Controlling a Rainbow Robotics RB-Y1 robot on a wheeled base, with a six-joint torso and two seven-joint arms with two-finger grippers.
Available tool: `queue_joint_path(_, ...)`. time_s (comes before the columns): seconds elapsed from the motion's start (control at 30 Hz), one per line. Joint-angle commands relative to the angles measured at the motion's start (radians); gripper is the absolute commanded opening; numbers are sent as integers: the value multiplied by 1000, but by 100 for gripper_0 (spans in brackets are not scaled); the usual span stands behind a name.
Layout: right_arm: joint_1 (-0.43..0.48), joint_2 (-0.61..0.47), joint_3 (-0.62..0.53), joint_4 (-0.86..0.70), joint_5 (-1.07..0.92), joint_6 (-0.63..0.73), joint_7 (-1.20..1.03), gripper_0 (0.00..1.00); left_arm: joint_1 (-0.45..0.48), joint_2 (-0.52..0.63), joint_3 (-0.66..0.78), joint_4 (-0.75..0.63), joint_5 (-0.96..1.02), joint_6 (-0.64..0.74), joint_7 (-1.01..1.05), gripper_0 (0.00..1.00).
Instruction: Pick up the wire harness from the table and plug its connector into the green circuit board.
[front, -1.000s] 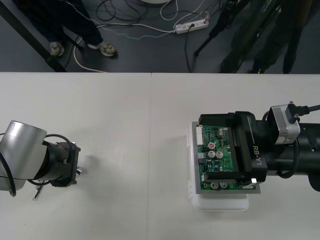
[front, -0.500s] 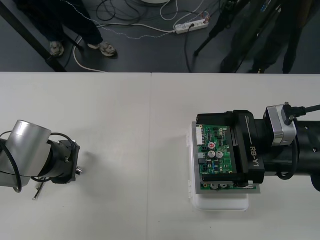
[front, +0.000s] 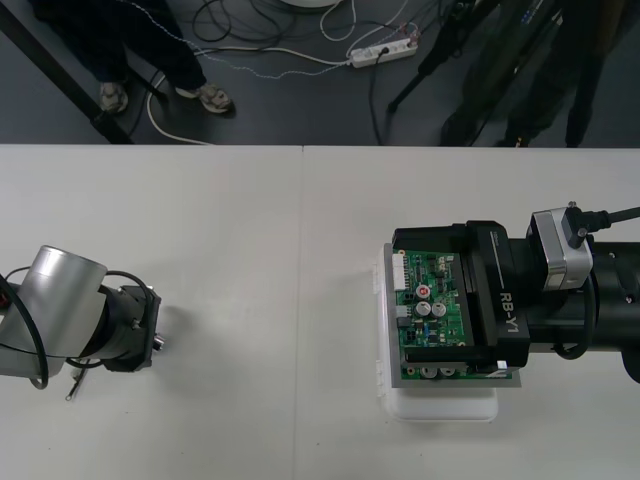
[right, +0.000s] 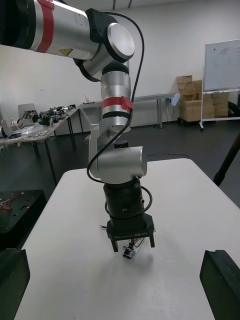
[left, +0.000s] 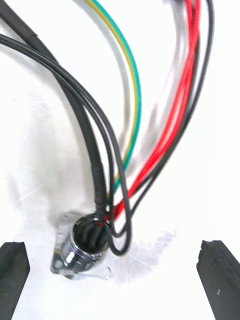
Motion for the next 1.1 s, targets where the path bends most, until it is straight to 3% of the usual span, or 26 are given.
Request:
queue_joint_path(0.03, 2, -16, -20, -34, 2, 9, -12, 100, 36, -27, -13, 29, 8, 25, -54, 99)
queue_joint_path(0.67, 5, -16, -19, -34, -5, 8, -9, 100, 50, -55, -12, 52, 41, 25, -43, 98)
queue_joint_path(0.8, 5, -16, -19, -34, -5, 9, -14, 100, 51, -64, -12, 55, 41, 25, -43, 82)
queue_joint_path(1.1, 5, -16, -19, -34, -2, 9, -15, 100, 53, -84, -4, 57, 43, 26, -43, 70)
